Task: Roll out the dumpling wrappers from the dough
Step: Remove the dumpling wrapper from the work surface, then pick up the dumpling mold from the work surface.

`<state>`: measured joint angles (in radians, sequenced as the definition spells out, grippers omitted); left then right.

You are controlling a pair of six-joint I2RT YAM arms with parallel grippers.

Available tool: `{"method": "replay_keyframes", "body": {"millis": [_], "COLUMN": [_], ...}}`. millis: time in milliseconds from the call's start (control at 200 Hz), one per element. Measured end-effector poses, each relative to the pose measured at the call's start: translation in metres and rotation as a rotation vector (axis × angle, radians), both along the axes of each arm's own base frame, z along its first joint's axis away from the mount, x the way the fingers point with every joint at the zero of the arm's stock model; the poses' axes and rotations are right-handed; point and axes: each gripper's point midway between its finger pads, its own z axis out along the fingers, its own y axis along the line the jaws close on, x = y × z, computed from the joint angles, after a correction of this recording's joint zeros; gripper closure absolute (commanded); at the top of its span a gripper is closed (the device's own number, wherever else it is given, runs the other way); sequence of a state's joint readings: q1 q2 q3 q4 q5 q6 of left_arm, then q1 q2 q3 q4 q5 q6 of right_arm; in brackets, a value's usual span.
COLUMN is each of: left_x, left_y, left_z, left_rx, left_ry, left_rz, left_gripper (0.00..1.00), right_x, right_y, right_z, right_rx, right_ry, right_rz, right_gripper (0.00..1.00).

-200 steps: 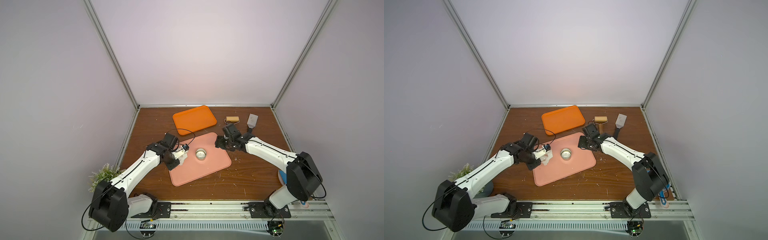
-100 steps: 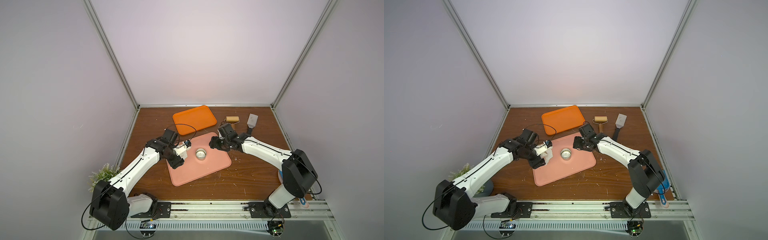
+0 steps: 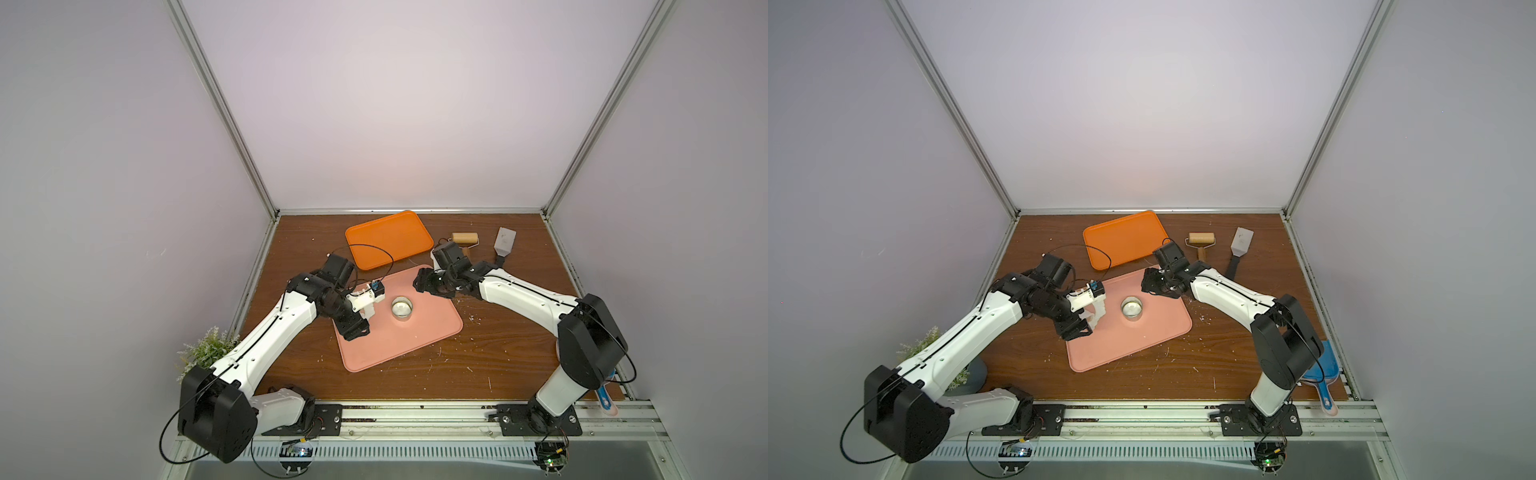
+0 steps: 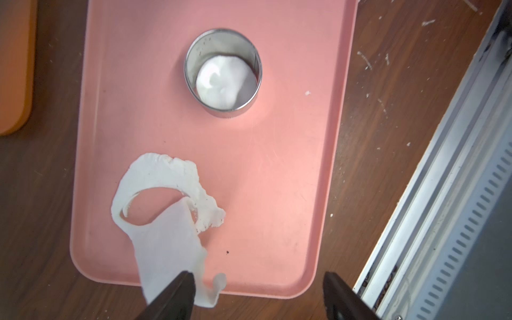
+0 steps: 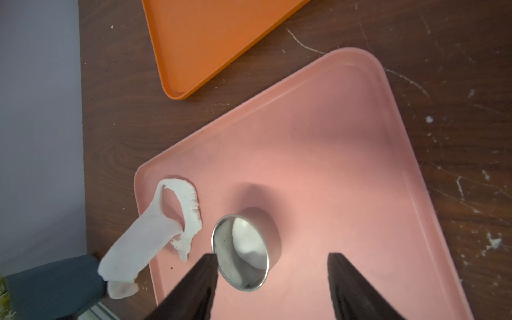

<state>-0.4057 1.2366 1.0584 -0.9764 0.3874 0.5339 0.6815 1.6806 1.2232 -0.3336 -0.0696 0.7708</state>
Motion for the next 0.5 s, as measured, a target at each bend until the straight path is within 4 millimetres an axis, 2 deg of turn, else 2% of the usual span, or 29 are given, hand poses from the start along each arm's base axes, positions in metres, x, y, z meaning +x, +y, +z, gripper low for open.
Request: {"method": "replay_keyframes", "body": {"millis": [95,310,410,500], "left_x": [0.0,-0.003,0.011,0.034], "left_y": [-0.005,-0.008,-0.008,0.002], "left_z": [0.015,0.03,0.043,0.043], "left_rx": [-0.032,-0.056,-0.092,-0.117], "left_ry": [-0.008,0.001,-0.013,-0.019], "left_rz": [-0.015,-0.012,0.03,0.121], "left_gripper": [0.21,0.14,0.12,0.12], "right_x": [0.002,0.001,0.001,0.0], "right_y": [0.001,0.001,0.001,0.001], "right_z": [-0.001,-0.003,-0.003,-0.003], "right_rx": [0.0,-0.005,-0.007,-0.01], "right_ry": [0.001,0.009,0.008,0.006], "right_rz": [0.0,-0.001,0.001,0.007], "right_gripper": [0.31,0.31,0.31,0.31]}}
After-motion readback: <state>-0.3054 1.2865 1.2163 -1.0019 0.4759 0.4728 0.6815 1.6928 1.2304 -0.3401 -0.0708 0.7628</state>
